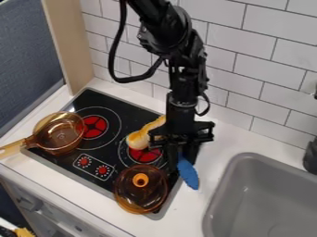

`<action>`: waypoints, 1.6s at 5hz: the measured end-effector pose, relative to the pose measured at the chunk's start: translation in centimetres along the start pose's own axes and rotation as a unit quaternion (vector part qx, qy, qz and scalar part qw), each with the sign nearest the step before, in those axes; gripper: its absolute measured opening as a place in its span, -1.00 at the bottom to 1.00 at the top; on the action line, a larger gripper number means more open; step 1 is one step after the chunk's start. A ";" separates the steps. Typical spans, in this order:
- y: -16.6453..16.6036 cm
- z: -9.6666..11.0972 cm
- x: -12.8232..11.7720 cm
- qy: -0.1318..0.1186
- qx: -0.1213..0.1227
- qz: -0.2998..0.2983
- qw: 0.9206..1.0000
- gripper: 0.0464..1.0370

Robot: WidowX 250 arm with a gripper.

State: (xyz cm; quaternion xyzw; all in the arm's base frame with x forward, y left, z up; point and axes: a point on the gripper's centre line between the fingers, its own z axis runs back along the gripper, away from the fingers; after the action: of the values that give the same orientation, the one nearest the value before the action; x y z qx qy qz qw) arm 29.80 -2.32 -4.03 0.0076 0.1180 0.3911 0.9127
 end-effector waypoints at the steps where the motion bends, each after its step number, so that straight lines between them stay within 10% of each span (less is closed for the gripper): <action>1: -0.1 0.2 1.0 -0.008 -0.002 0.003 1.000 -0.35; 8: 4.5 1.3 11.3 -0.022 -0.008 0.149 0.989 -0.35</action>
State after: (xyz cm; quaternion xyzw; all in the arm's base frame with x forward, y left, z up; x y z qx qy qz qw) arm 34.44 8.96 -4.63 0.0261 0.0921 0.5233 0.8467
